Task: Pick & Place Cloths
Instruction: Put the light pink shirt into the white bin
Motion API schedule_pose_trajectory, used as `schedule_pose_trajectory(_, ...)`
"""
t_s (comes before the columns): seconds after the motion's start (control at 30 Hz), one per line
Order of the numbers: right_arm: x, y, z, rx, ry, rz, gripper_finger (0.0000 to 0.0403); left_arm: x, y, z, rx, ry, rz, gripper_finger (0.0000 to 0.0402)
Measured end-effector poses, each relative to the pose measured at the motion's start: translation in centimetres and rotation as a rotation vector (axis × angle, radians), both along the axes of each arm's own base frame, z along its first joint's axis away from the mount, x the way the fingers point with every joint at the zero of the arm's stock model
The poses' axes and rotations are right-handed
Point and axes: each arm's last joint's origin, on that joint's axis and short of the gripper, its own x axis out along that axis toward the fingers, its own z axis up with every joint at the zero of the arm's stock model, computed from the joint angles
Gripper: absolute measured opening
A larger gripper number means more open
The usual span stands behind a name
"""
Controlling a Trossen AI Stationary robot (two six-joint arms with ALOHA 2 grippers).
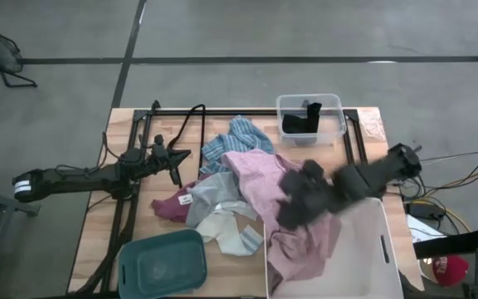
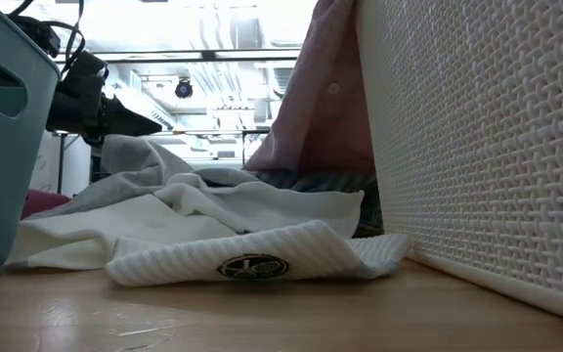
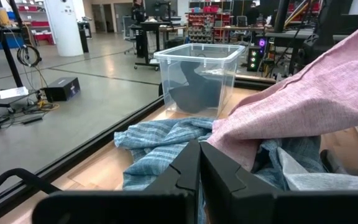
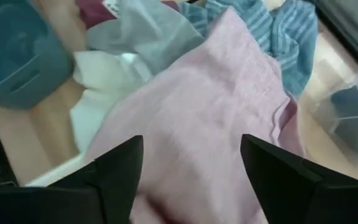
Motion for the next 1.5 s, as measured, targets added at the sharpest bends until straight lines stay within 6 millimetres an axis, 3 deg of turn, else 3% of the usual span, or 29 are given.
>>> schedule_pose_trajectory(0.23, 2.5, -8.4, -0.2, 0.187, 0.065, -0.024, 0.0307, 0.0, 0.0, 0.0, 0.0, 0.0, 0.0, 0.0014)
schedule_pose_trajectory(0.37, 2.9, -11.2, -1.4, 0.252, 0.109, -0.029, 0.0324, 0.0, 0.0, 0.0, 0.0, 0.0, 0.0, 0.0014)
schedule_pose_trajectory(0.53, 3.8, -12.2, -4.1, 0.34, 0.154, -0.016, 0.0339, 0.0, 0.0, 0.0, 0.0, 0.0, 0.0, 0.0014)
schedule_pose_trajectory(0.73, 5.0, -11.8, -7.0, 0.455, 0.129, 0.046, 0.0349, 0.0, 0.0, 0.0, 0.0, 0.0, 0.0, 0.0014)
schedule_pose_trajectory(0.97, 4.6, -11.8, -10.1, 0.491, 0.231, 0.011, 0.0332, 0.0, 0.0, 0.0, 0.0, 0.0, 0.0, 0.0014)
schedule_pose_trajectory(1.2, 4.5, -11.7, -11.0, 0.492, 0.248, 0.014, 0.0255, 0.0, 0.0, 0.0, 0.0, 0.0, 0.0, 0.0014)
schedule_pose_trajectory(1.33, 4.8, -11.6, -10.9, 0.491, 0.213, 0.046, 0.0164, 0.0, 0.0, 0.0, 0.0, 0.0, 0.0, 0.0014)
schedule_pose_trajectory(1.47, 5.1, -11.6, -10.8, 0.5, 0.186, 0.08, 0.0039, 0.0, 0.0, 0.0, 0.0, 0.0, 0.0, 0.0014)
schedule_pose_trajectory(1.5, 5.2, -11.6, -10.7, 0.499, 0.172, 0.089, 0.0026, 0.0, 0.0, 0.0, 0.0, 0.0, 0.0, 0.0014)
